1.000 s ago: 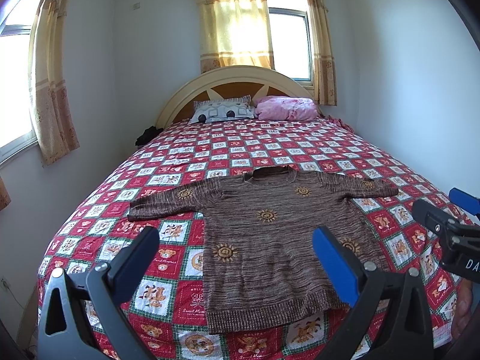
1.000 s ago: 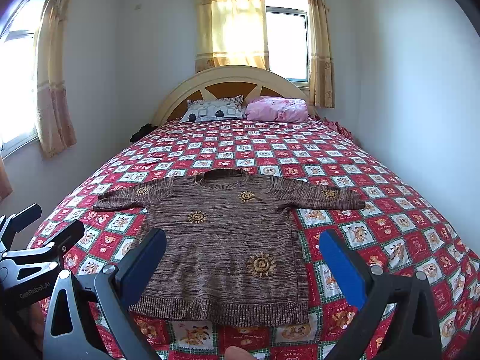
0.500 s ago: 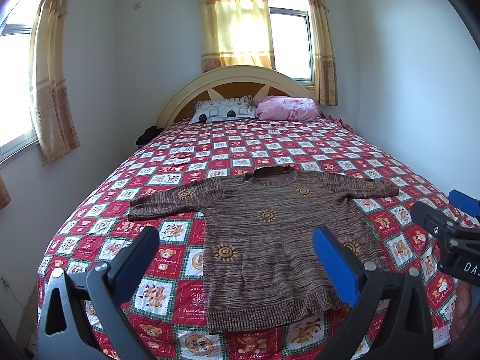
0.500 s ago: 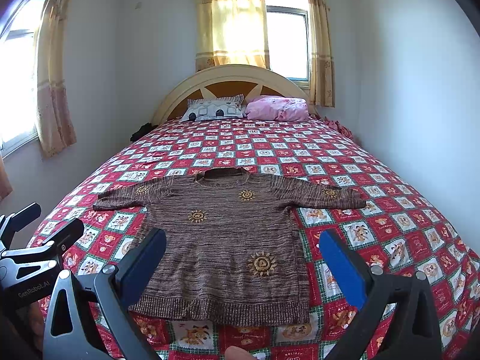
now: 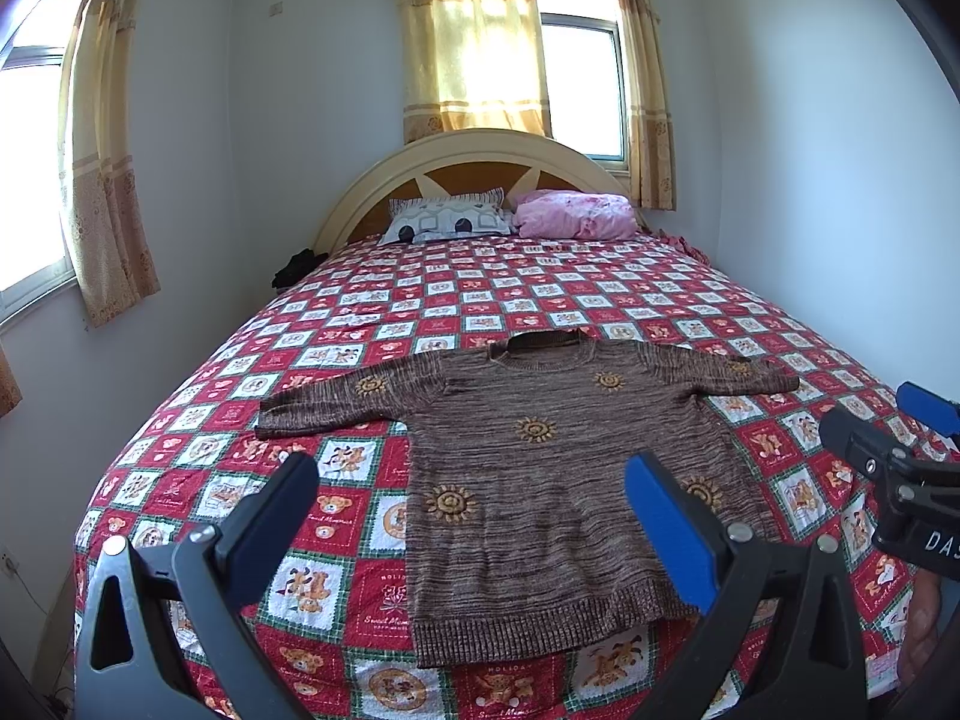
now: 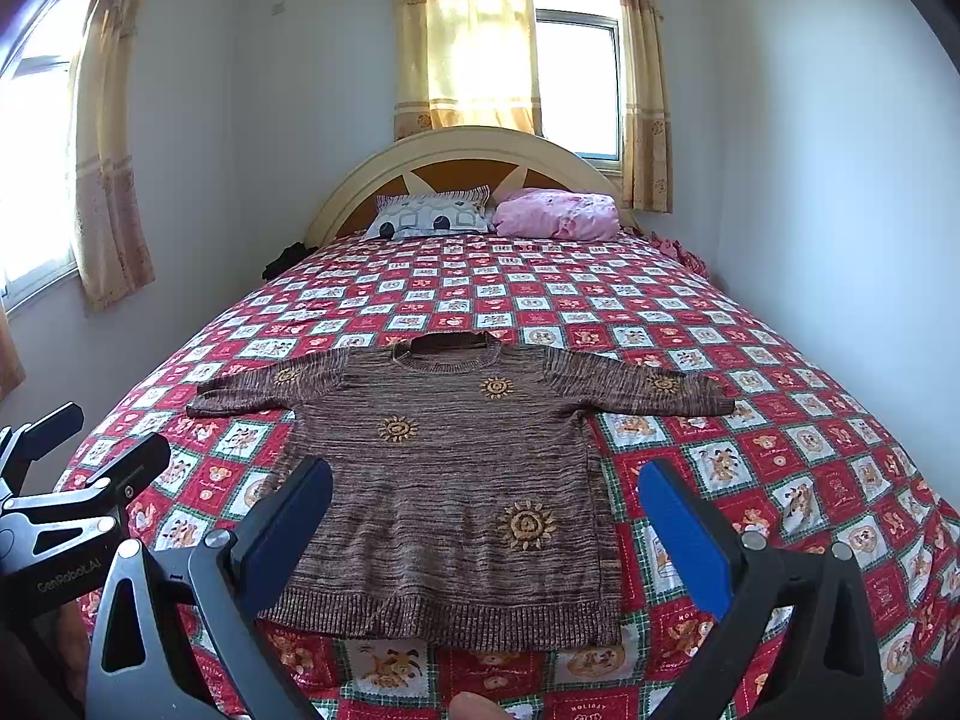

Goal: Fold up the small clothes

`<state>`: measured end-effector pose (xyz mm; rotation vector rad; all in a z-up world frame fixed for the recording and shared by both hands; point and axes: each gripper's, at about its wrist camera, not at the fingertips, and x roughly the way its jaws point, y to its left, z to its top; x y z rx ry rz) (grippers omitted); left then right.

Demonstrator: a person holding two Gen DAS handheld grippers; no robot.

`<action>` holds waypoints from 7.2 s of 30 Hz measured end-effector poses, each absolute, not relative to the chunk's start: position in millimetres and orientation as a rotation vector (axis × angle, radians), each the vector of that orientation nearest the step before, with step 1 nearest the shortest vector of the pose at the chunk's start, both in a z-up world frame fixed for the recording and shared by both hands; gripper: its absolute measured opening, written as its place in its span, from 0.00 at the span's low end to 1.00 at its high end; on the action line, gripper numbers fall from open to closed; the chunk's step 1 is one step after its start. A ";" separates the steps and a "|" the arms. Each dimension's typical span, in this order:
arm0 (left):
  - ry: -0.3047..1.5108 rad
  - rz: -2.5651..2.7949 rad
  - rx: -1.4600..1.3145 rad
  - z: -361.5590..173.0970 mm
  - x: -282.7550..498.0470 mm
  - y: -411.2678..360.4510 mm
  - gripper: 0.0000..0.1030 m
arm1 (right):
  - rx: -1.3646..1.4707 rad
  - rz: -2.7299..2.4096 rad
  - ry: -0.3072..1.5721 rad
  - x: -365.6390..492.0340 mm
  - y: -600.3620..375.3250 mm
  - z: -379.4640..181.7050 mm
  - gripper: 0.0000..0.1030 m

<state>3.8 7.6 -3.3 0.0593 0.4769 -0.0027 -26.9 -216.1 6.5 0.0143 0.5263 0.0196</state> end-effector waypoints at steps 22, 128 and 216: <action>0.492 0.016 0.058 -9.5 13.9 14.6 1.00 | 0.019 0.023 0.548 -18.8 -217.9 -2.6 0.99; 0.932 0.036 -0.002 -196.6 298.6 48.6 1.00 | -0.141 0.265 0.849 335.0 -255.9 -175.2 0.66; 0.894 -0.086 -0.052 -193.4 395.7 -52.0 0.92 | 0.152 0.046 0.661 245.6 -406.9 -156.9 0.71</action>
